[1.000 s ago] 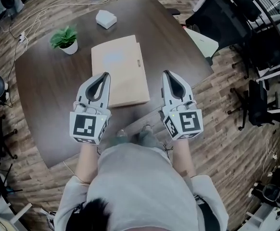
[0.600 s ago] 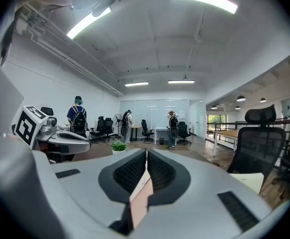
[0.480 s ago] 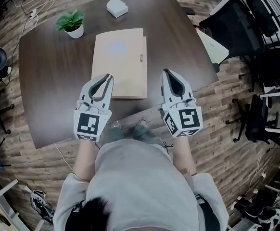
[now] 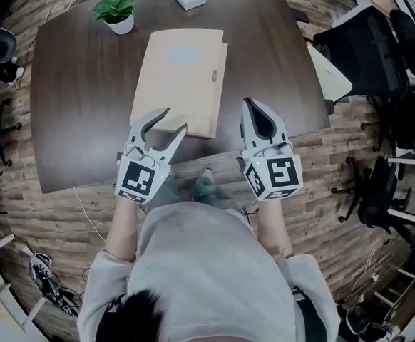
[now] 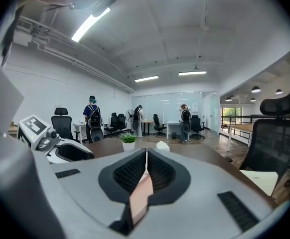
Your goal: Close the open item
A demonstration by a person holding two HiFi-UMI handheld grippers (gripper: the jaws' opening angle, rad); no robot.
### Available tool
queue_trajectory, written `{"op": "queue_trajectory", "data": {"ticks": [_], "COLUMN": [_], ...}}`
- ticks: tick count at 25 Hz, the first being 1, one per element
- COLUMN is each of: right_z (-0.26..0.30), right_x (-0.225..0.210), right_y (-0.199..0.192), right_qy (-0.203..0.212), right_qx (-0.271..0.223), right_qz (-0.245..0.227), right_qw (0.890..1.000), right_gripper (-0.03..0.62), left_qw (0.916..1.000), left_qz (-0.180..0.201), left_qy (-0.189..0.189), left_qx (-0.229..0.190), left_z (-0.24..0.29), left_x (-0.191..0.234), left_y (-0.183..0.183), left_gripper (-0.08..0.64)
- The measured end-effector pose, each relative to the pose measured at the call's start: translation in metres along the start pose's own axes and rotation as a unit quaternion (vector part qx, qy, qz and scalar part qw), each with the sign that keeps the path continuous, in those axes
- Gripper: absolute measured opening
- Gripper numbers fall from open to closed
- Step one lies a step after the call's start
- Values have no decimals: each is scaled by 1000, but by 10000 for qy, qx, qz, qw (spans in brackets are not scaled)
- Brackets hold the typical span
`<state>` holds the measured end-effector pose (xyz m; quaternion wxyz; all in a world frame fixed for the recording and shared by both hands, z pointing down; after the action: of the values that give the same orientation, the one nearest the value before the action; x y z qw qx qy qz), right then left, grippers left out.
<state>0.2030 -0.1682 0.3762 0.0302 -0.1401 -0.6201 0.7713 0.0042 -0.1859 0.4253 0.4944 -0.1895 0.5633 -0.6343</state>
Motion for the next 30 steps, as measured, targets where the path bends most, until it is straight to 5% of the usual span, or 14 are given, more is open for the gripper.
{"op": "queue_trajectory", "data": {"ticks": [8, 18, 23, 30], "right_z": [2, 1, 0, 0], "right_x": [-15, -31, -38, -42], "right_y": [-10, -17, -16, -15], "right_qy": [238, 409, 453, 566], "right_qx": [192, 300, 292, 234], "right_qz": [2, -17, -1, 27], "right_qw": [9995, 9987, 9985, 9981], "right_gripper": [14, 14, 14, 14], "left_qw": [9944, 9788, 9749, 9754], "left_qz": [700, 1350, 1524, 937], "left_qy": [-317, 379, 472, 49], "left_qx": [724, 1496, 1555, 1996], "left_z": [24, 50, 50, 62], "left_x": [-41, -52, -58, -59], "left_y": [-26, -42, -35, -39], "left_gripper": [258, 262, 120, 25]}}
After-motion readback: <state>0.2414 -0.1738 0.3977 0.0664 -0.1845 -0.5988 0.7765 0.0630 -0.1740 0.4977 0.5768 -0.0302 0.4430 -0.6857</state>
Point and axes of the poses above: the fingertips, and each gripper's own axes: z forward along the fingers, x to its left, y out of its top, the point moved 6 cm from there along -z, backward along the fingers, and after that the axes turned 10 degrees about z, right-handed, at the moved point
